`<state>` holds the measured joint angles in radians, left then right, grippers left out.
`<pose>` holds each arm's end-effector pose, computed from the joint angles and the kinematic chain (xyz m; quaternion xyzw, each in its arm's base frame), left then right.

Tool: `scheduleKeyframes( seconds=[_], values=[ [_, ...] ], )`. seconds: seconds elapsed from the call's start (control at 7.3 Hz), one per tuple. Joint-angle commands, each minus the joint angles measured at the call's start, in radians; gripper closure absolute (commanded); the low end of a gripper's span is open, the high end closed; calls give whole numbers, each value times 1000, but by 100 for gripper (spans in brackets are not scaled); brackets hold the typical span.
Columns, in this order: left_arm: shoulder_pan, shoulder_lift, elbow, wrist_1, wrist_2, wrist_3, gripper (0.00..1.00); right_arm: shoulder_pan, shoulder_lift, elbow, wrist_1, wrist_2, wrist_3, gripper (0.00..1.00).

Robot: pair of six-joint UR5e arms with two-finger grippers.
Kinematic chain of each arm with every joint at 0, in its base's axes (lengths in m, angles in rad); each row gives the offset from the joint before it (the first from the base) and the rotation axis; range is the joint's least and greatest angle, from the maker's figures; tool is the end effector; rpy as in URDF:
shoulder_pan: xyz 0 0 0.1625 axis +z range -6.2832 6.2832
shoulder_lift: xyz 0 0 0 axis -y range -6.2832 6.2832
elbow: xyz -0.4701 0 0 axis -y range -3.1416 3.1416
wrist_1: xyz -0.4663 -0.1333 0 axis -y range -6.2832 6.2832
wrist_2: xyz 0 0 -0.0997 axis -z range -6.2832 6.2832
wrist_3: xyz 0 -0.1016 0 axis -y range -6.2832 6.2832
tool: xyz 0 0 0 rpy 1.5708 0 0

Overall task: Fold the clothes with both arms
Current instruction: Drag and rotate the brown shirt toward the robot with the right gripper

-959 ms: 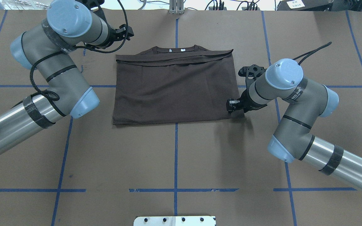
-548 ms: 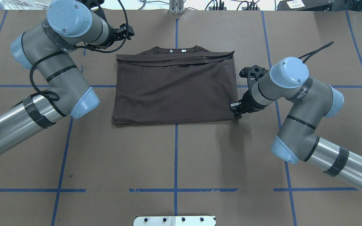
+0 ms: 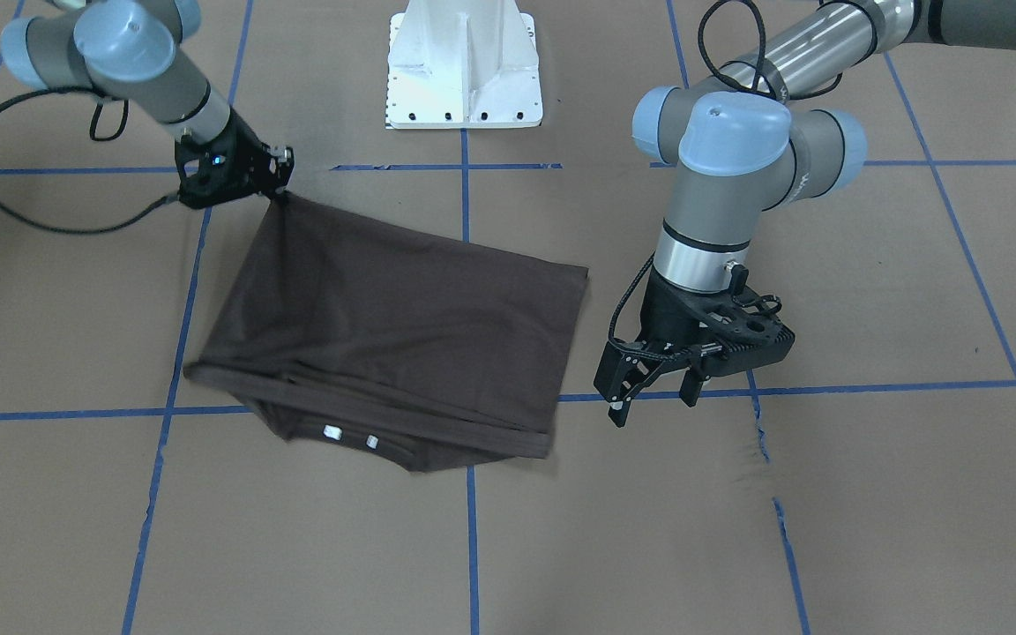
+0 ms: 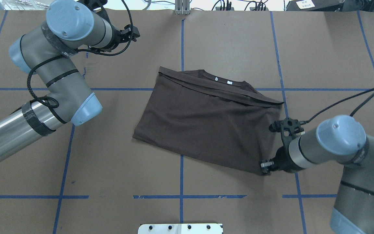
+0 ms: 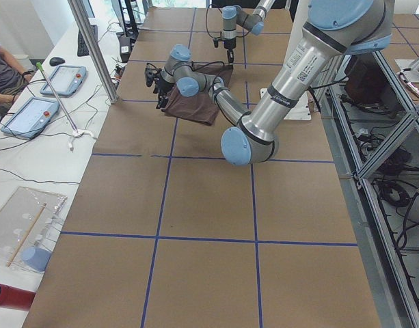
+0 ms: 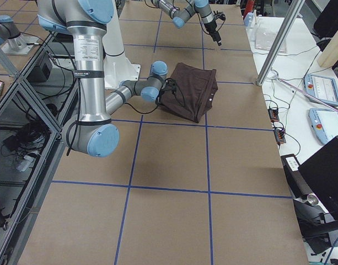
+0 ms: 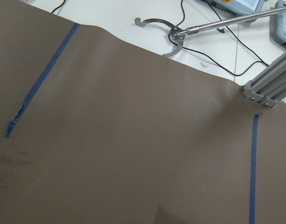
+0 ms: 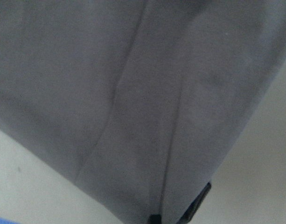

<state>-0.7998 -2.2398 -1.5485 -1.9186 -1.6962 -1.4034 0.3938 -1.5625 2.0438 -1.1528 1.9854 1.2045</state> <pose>0.4728 -0.6596 0.2216 0.1726 0.4471 -0.2444 0.8430 -0.4744 -0.2971 0.3965 -0.0143 -0.4638 -0.0773 0.8825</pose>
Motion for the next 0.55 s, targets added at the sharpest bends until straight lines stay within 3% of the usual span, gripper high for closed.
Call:
scheduleKeyframes(
  seconds=[0.0, 0.14, 0.27, 0.41],
  values=[
    [25, 32, -48, 0, 1, -35, 0, -311, -65, 81, 1, -213, 195, 100],
    [39, 34, -51, 0, 1, -43, 0, -382, -68, 90, 1, -244, 239, 100],
    [44, 34, -57, 1, 0, -43, 0, -391, -68, 102, 2, -238, 244, 1],
    [68, 35, -67, 3, -2, -45, 0, -386, -68, 152, 4, -246, 247, 0]
  ],
)
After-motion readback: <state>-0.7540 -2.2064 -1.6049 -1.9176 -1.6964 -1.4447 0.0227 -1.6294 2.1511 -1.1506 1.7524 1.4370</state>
